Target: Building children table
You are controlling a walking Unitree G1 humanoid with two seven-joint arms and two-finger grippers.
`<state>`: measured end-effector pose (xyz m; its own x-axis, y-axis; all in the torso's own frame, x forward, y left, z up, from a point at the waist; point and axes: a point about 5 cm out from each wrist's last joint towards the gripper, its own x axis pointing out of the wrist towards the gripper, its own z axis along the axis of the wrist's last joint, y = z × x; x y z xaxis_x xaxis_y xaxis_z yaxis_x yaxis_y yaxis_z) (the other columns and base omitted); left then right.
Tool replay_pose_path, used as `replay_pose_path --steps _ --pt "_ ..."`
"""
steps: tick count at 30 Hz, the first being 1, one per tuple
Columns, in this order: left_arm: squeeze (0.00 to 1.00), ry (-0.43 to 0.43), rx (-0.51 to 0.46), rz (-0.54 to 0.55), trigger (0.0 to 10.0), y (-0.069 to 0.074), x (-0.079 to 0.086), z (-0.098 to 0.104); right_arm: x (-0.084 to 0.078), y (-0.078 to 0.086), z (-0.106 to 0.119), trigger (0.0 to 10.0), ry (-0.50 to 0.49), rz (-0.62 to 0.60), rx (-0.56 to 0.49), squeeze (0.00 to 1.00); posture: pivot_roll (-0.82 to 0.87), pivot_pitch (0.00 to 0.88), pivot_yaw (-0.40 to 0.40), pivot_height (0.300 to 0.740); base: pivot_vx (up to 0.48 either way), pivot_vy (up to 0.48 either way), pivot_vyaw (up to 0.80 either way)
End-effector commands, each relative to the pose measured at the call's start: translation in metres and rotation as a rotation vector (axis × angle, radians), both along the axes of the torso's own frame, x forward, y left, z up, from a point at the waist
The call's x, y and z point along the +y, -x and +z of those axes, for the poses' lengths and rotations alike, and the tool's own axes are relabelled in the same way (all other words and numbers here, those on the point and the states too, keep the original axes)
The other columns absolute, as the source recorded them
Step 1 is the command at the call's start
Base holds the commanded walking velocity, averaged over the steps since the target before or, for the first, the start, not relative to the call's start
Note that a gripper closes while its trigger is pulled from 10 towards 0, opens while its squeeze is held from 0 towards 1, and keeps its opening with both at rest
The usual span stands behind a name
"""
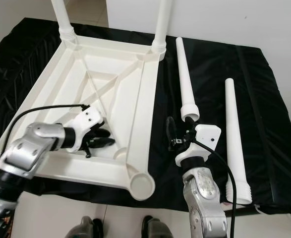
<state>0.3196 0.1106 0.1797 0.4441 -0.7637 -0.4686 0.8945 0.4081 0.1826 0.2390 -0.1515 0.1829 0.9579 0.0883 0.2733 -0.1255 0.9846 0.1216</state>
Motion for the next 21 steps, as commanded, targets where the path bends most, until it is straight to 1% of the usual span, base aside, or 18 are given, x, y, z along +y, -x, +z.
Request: replay_pose_path --steps 1,3,6,10,14,16,17,18,19,20,21 --pt "0.0 -0.019 -0.213 0.374 10.0 -0.022 0.014 0.008 0.0 0.001 -0.003 10.0 0.001 0.002 0.017 0.0 0.01 0.21 -0.013 0.74 0.0 0.0 0.0" --pt "0.0 -0.019 -0.23 0.443 10.0 -0.031 0.016 0.008 0.002 0.001 -0.002 10.0 0.002 0.011 0.016 0.0 0.01 0.201 -0.025 0.74 0.0 0.0 0.0" --pt "0.0 -0.02 -0.233 0.456 10.0 -0.032 0.016 0.007 0.002 0.001 -0.002 10.0 0.002 0.017 0.014 0.0 0.01 0.201 -0.025 0.74 0.0 0.0 0.0" --pt "0.0 -0.026 -0.261 0.49 10.0 -0.036 0.02 0.008 0.003 0.0 -0.002 10.0 0.004 0.019 0.015 0.0 0.01 0.195 -0.028 0.74 0.0 0.0 0.0" --pt "0.0 -0.02 -0.268 0.489 10.0 -0.037 0.022 0.01 0.003 0.0 -0.003 10.0 0.004 0.023 0.016 0.0 0.01 0.195 -0.028 0.74 0.0 0.0 0.0" --pt "0.0 0.025 -0.268 0.401 10.0 -0.031 0.025 0.017 0.003 0.0 -0.003 10.0 0.007 0.026 0.016 0.0 0.01 0.187 -0.031 0.74 0.0 0.0 0.0" --pt "0.0 0.025 -0.268 0.401 10.0 -0.031 0.025 0.017 0.003 0.0 -0.003 10.0 0.007 0.026 0.016 0.0 0.01 0.187 -0.031 0.74 0.0 0.0 0.0" --pt "0.0 0.041 -0.278 0.356 10.0 -0.028 0.026 0.022 0.003 0.0 -0.003 10.0 0.009 0.026 0.016 0.0 0.01 0.185 -0.031 0.74 0.0 0.0 0.0" --pt "0.0 0.04 -0.274 0.332 10.0 -0.025 0.028 0.025 0.002 0.0 -0.003 10.0 0.01 0.026 0.016 0.0 0.01 0.182 -0.035 0.74 0.0 0.0 0.0" --pt "0.0 0.04 -0.274 0.332 10.0 -0.025 0.028 0.025 0.002 0.0 -0.003 10.0 0.01 0.026 0.016 0.0 0.01 0.182 -0.035 0.74 0.0 0.0 0.0" --pt "0.0 0.024 -0.271 0.308 10.0 -0.023 0.03 0.026 0.002 -0.001 -0.003 10.0 0.011 0.027 0.015 0.0 0.01 0.182 -0.035 0.74 0.0 0.0 0.0"
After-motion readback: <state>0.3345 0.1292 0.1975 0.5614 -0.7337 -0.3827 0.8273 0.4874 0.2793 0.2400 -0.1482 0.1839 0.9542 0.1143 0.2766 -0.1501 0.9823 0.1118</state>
